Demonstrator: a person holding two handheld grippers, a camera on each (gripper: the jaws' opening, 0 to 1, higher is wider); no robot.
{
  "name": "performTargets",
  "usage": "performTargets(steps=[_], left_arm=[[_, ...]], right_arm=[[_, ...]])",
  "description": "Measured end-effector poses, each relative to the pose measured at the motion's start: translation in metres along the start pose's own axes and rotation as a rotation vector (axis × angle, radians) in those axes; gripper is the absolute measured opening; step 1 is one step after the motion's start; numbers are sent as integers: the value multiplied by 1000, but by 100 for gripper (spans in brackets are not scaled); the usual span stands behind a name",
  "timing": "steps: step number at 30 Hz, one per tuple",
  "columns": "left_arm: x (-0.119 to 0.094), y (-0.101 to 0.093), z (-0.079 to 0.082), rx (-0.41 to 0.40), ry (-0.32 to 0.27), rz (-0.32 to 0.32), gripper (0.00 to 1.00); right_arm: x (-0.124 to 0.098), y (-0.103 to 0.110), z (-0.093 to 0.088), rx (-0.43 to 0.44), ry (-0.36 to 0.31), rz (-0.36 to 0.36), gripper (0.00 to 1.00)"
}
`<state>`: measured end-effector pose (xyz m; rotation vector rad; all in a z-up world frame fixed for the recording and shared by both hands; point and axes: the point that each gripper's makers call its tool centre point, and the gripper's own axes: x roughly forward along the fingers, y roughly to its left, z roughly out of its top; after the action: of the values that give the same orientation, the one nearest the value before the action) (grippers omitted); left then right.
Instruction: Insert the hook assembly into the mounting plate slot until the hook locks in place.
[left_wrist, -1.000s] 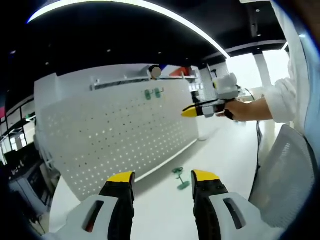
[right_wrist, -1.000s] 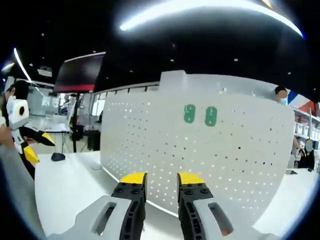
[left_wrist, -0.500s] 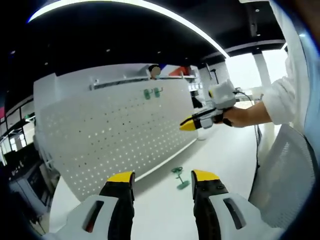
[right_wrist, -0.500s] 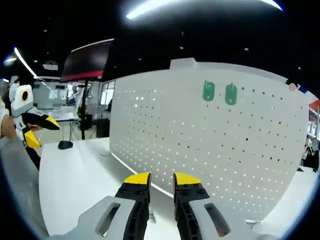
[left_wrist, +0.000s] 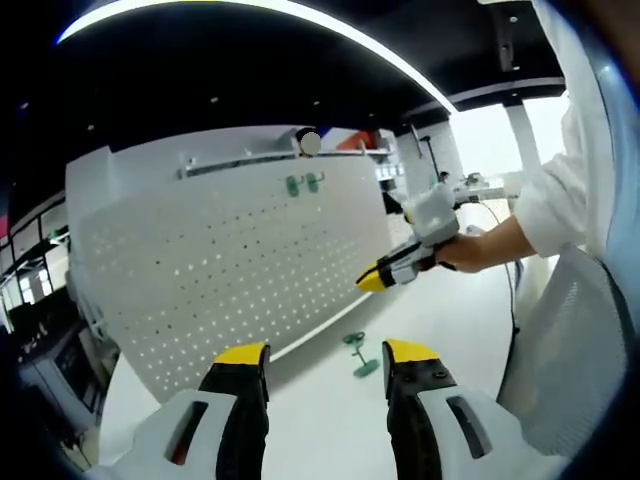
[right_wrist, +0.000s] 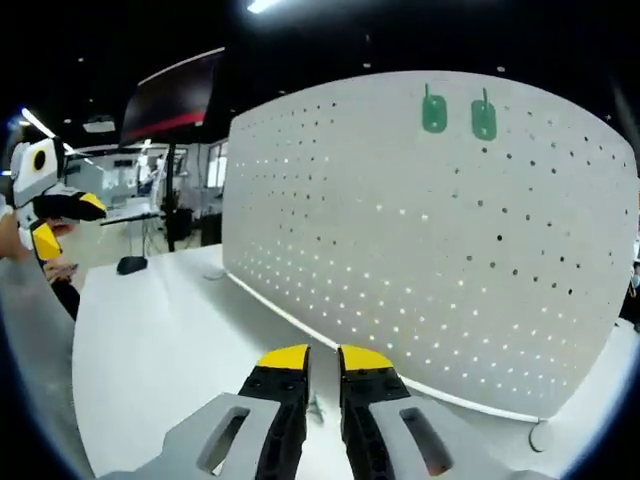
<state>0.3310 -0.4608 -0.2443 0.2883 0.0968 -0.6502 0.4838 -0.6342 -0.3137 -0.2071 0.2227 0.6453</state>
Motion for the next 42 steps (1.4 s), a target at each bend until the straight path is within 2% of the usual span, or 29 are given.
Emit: performTargets(steps=[13, 25, 42], left_arm=[[1, 2, -2, -8, 9, 5, 47], [2, 1, -4, -6, 17, 0, 47], [2, 3, -7, -17, 28, 1, 46]], right_arm=[[17, 6, -42, 26, 118, 30, 5], [29, 10, -69, 24, 203, 48, 5], [41, 9, -79, -10, 248, 67, 4]])
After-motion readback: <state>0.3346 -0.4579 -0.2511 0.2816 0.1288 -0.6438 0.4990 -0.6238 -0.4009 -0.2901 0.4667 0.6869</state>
